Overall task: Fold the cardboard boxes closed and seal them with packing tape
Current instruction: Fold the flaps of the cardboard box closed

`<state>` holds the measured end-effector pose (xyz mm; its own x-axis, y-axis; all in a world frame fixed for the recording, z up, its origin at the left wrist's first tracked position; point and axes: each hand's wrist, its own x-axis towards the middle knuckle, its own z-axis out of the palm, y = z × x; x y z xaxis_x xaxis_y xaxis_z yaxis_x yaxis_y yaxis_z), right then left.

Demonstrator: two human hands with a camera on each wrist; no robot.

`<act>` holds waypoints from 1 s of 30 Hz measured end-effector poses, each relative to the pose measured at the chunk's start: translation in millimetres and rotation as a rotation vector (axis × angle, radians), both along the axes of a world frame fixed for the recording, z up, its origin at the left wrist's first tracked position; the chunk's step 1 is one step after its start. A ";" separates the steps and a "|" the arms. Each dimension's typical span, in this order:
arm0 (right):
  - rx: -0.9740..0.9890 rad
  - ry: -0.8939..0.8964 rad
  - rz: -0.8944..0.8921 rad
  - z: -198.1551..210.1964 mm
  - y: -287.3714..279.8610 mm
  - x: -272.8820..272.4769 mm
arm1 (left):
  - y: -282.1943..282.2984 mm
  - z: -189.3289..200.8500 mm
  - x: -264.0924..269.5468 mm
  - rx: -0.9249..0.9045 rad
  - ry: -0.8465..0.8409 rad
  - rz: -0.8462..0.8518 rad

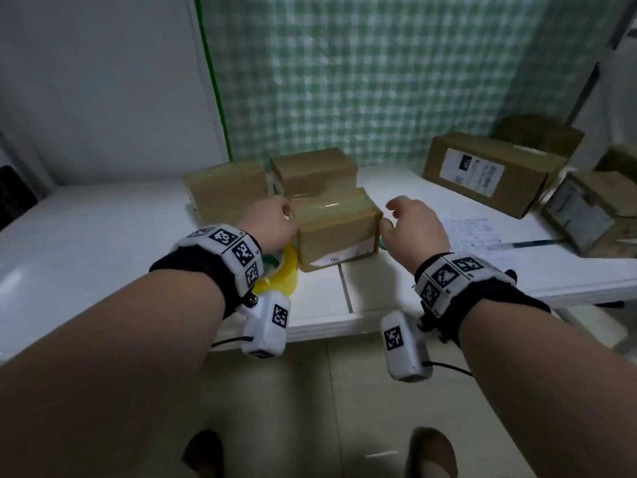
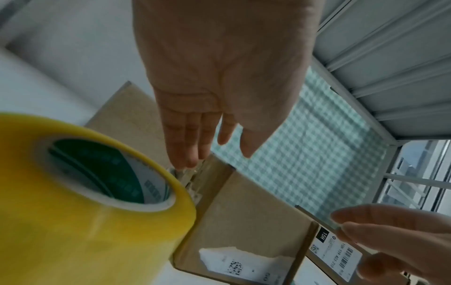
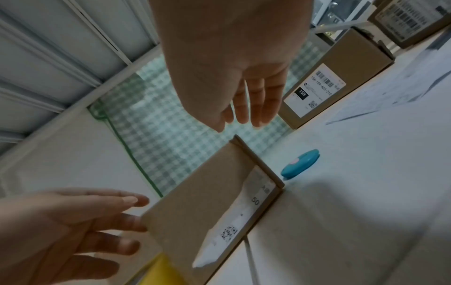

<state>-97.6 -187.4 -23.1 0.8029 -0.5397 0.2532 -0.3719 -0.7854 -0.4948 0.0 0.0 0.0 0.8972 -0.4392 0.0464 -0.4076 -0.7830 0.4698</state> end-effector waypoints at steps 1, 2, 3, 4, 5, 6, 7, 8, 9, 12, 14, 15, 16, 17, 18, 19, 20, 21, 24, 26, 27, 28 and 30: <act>0.032 0.005 -0.019 -1.2 -3.2 4.9 | -2.2 -1.6 3.9 -0.017 0.035 0.015; 0.065 0.009 -0.033 -3.5 -7.2 10.4 | -4.3 -5.8 10.8 -0.036 0.059 0.026; 0.102 0.016 -0.030 -6.5 -10.8 15.0 | -6.1 -10.0 14.8 -0.062 0.104 0.034; 0.157 0.035 -0.015 -7.1 -11.4 17.1 | -7.6 -12.5 16.2 -0.099 0.152 0.040; 0.217 0.046 0.009 -9.6 -13.8 22.6 | -9.4 -15.0 18.1 -0.132 0.198 0.044; 0.287 0.057 0.027 -9.8 -14.0 26.0 | -10.9 -15.7 18.0 -0.159 0.230 0.047; 0.357 0.057 0.039 -10.8 -15.0 29.8 | -12.1 -16.4 19.2 -0.183 0.248 0.042; 0.415 0.045 0.040 -9.1 -13.7 31.2 | -13.1 -15.4 18.1 -0.208 0.258 0.042; 0.465 0.024 0.033 -10.0 -14.9 33.5 | -13.9 -14.8 17.4 -0.246 0.276 0.040; 0.560 -0.021 0.001 -6.5 -15.1 32.4 | -14.6 -10.4 11.9 -0.370 0.378 0.042; 0.630 -0.037 -0.021 -5.2 -17.8 30.3 | -14.5 -8.9 10.7 -0.429 0.439 0.039; 0.669 -0.048 -0.029 -4.6 -19.3 29.0 | -14.7 -8.3 10.3 -0.448 0.459 0.031; 0.710 -0.058 -0.037 -3.4 -20.3 27.3 | -14.8 -6.8 9.6 -0.455 0.474 0.020; 0.749 -0.071 -0.041 -2.9 -21.5 26.5 | -14.8 -5.8 9.3 -0.452 0.475 0.007; 0.791 -0.084 -0.046 -1.0 -21.6 25.4 | -14.9 -4.2 9.0 -0.438 0.468 -0.001; 0.831 -0.102 -0.045 -0.8 -22.8 25.1 | -14.4 -3.8 9.9 -0.428 0.456 -0.004; 0.866 -0.120 -0.042 0.9 -22.3 24.1 | -13.8 -3.1 10.3 -0.426 0.447 -0.002; 0.891 -0.133 -0.042 1.4 -22.5 23.8 | -13.3 -2.9 11.1 -0.432 0.441 0.003; 0.930 -0.151 -0.052 4.3 -20.8 21.5 | -14.2 -2.4 11.3 -0.490 0.480 0.018; 0.933 -0.160 -0.052 4.0 -20.7 20.5 | -15.5 -1.7 10.3 -0.534 0.509 0.019; 0.936 -0.166 -0.051 4.2 -20.6 19.9 | -16.5 -1.8 10.2 -0.547 0.513 0.018; 0.937 -0.169 -0.051 4.4 -20.5 19.3 | -17.0 -1.6 10.3 -0.558 0.514 0.019; 0.943 -0.180 -0.047 4.5 -20.8 19.6 | -18.3 -0.5 11.0 -0.576 0.508 0.025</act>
